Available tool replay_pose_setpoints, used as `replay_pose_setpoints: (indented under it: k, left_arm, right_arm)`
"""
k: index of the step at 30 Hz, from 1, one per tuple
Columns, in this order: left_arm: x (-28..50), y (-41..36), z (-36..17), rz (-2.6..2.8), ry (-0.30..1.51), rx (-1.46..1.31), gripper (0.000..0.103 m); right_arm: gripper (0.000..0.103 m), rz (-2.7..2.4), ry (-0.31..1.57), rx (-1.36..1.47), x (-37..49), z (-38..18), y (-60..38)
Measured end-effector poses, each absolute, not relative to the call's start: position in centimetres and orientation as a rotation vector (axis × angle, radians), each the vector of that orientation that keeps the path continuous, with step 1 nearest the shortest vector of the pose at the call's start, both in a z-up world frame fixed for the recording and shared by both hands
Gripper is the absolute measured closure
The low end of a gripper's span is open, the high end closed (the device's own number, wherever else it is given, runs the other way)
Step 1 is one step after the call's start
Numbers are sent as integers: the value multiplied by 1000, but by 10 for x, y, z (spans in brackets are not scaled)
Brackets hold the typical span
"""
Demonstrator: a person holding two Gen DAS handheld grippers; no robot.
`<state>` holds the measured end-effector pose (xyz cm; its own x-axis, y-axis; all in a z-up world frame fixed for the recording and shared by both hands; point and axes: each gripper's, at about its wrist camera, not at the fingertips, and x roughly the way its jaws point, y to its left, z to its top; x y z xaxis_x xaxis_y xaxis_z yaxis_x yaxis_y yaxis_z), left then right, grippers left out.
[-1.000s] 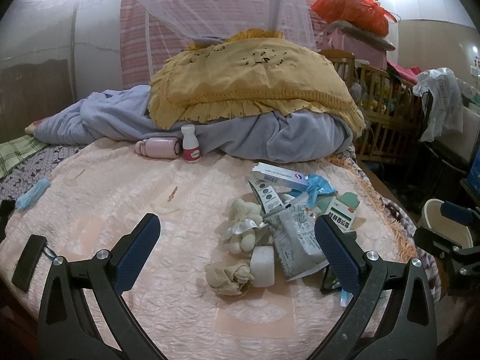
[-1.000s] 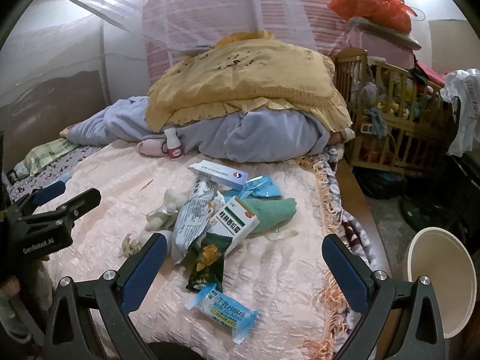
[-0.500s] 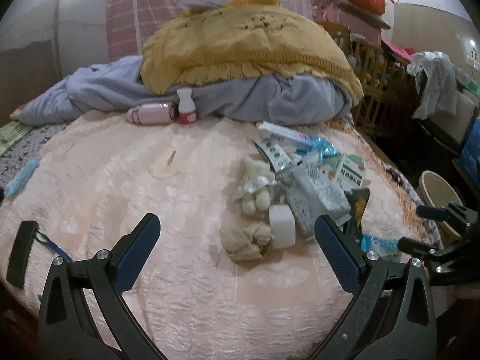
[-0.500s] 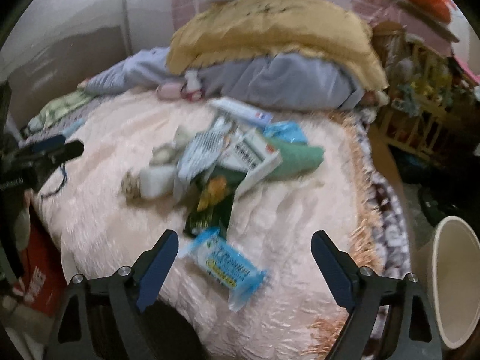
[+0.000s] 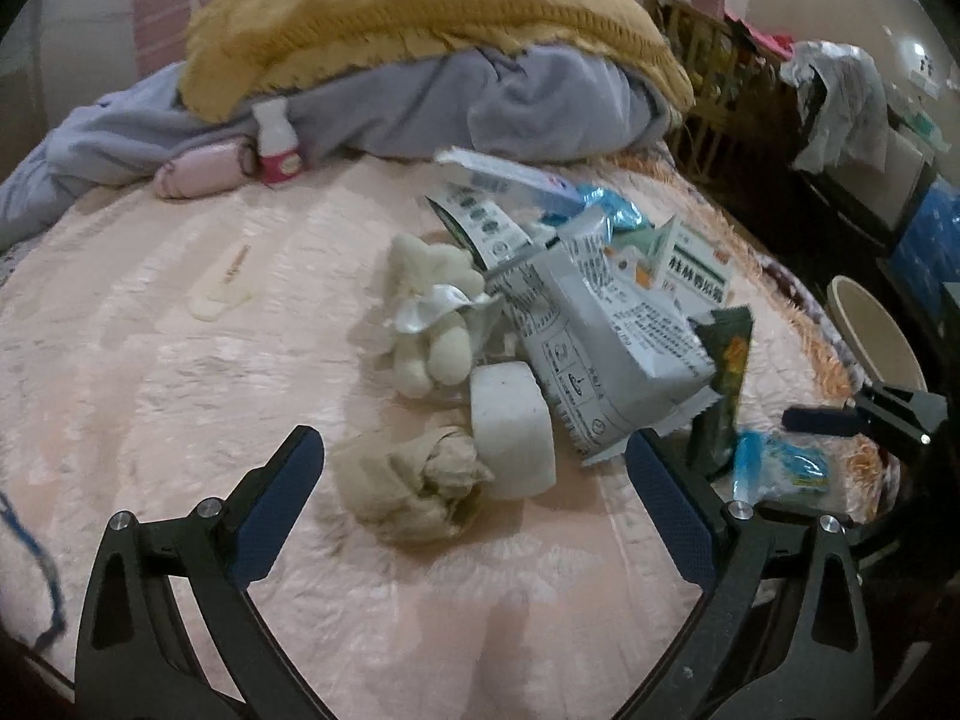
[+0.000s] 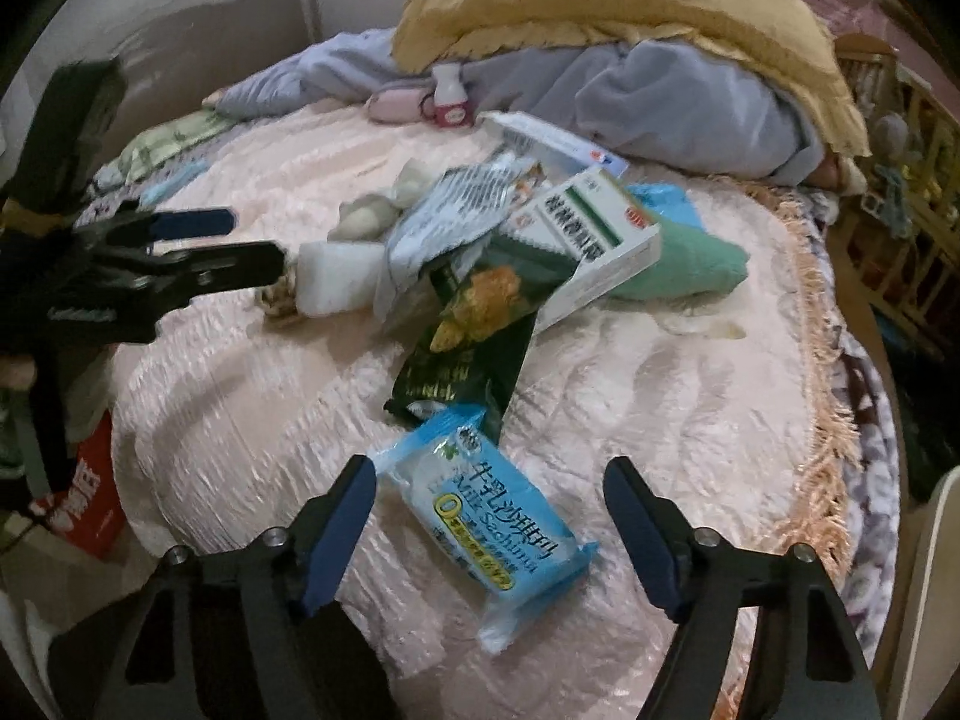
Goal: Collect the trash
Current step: 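Close the left gripper on the tissue wad while the right grasps the blue snack packet, then lift the blue packet with the right gripper while the left regrasps the tissue wad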
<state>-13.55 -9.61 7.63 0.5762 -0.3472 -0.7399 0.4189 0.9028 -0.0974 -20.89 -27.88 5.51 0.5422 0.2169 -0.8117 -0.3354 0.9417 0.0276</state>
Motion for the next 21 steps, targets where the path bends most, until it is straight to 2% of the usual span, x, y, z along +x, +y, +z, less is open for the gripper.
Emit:
replay_pose_setpoints:
  k: [1, 2, 6, 8, 9, 12, 16, 21]
  left_arm:
    - [-130, -97, 72, -454, 858, 90, 11]
    - [-124, -98, 66, -461, 882, 81, 16]
    - [-110, -98, 52, -478, 958, 41, 56]
    - [-112, -96, 53, -487, 956, 40, 61]
    - [-115, -95, 56, -498, 953, 43, 67]
    - [-123, -89, 68, -524, 941, 45, 75]
    - [-132, -86, 77, -541, 924, 60, 75]
    - [-132, -83, 78, -544, 933, 36, 69]
  right_arm:
    - [54, 334, 954, -139, -207, 52, -279]
    - [59, 340, 965, -136, -205, 50, -280]
    - [68, 350, 949, -89, -207, 50, -289]
    - [72, 347, 938, -72, -210, 52, -294]
    - [73, 344, 931, -68, -212, 53, -295]
    - [73, 340, 902, -59, -222, 62, -300]
    - [73, 331, 875, -40, -231, 74, -307]
    - [73, 320, 868, -35, -236, 78, -308]
